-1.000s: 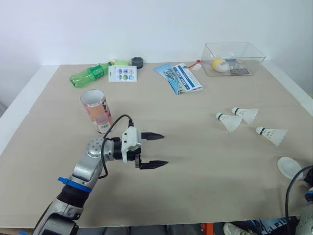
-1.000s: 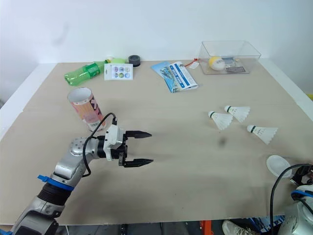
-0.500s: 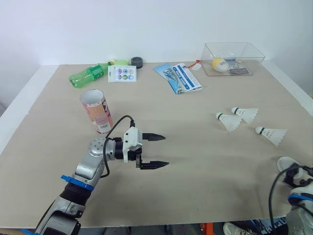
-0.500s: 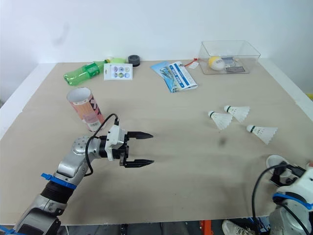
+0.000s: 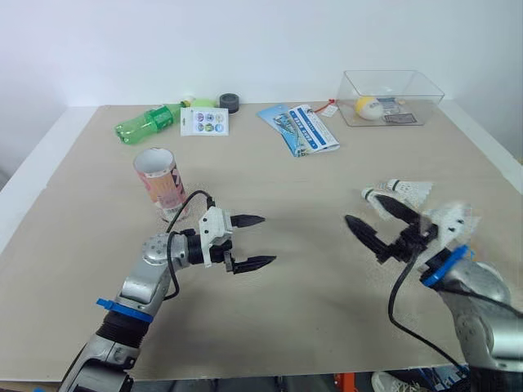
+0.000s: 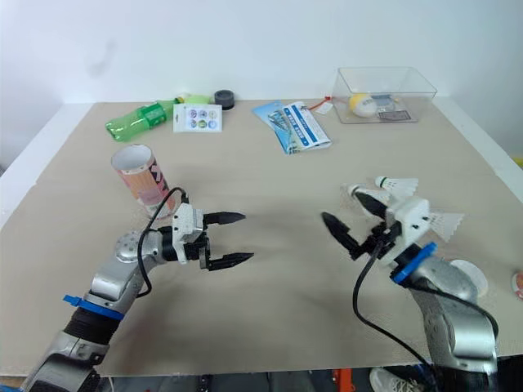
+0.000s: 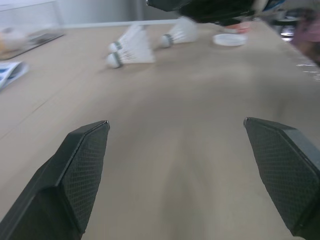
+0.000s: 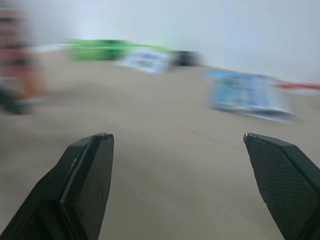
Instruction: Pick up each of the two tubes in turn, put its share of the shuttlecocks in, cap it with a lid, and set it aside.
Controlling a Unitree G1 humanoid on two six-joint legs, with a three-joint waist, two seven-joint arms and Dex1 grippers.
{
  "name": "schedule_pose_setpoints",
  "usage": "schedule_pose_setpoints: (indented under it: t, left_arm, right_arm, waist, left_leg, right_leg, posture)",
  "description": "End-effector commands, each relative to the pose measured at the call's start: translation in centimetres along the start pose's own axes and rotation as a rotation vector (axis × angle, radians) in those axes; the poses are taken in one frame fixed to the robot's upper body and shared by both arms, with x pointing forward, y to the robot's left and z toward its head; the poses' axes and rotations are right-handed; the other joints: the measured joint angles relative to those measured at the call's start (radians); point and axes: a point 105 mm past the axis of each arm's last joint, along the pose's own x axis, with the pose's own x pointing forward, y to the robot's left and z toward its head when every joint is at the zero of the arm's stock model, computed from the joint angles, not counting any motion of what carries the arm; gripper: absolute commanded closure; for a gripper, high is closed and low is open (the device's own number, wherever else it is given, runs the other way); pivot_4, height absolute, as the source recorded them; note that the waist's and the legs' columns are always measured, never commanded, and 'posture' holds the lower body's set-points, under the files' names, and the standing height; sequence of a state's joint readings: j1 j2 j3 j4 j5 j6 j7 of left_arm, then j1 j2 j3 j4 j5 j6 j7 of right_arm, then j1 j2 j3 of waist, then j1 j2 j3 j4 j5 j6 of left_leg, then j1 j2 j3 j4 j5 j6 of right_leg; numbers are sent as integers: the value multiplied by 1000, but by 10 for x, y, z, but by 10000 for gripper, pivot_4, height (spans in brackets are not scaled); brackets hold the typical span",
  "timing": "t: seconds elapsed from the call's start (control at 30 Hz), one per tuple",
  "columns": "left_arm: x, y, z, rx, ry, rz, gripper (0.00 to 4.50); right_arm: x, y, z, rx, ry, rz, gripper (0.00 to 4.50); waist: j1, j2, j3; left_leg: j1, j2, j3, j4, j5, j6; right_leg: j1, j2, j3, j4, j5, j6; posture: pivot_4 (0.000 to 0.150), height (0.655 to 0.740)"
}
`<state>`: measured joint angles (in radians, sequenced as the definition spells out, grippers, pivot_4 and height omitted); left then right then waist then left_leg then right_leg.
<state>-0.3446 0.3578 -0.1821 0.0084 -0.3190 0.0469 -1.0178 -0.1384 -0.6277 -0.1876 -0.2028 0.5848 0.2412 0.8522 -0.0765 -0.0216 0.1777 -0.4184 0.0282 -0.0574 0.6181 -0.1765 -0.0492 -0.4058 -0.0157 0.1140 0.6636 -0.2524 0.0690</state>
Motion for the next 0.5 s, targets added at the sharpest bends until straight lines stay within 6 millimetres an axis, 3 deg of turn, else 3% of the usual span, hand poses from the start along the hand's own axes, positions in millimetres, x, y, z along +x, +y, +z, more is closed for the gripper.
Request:
schedule_pose_setpoints:
  t: [0.03, 0.23, 0.5]
  left_arm:
    - [-7, 5, 10, 61, 2, 92, 0]
    - [-31, 14, 7, 86, 45, 358, 0]
    - [-80, 15, 0, 24, 78, 824, 0]
  right_arm:
    - [15, 23, -5, 60, 42, 277, 476]
    - [63, 29, 1, -26, 16, 523, 476]
    - [94, 48, 0, -104, -21, 680, 476]
  waist:
    - [2, -1, 1]
    - [0, -4, 3]
    - [2, -4, 4]
  left_leg:
    - [0, 0, 0, 0, 0, 0]
    - [-1, 0, -1, 0, 0, 0]
    - [-2, 0, -2, 0, -1, -2]
  right_leg:
    - [0, 0, 0, 0, 0, 0]
    - [0, 0, -2, 0, 2, 4]
    - [-1, 0, -2, 0, 2, 4]
  posture:
    - [1500, 7400]
    - [1500, 7400]
    - [1500, 7400]
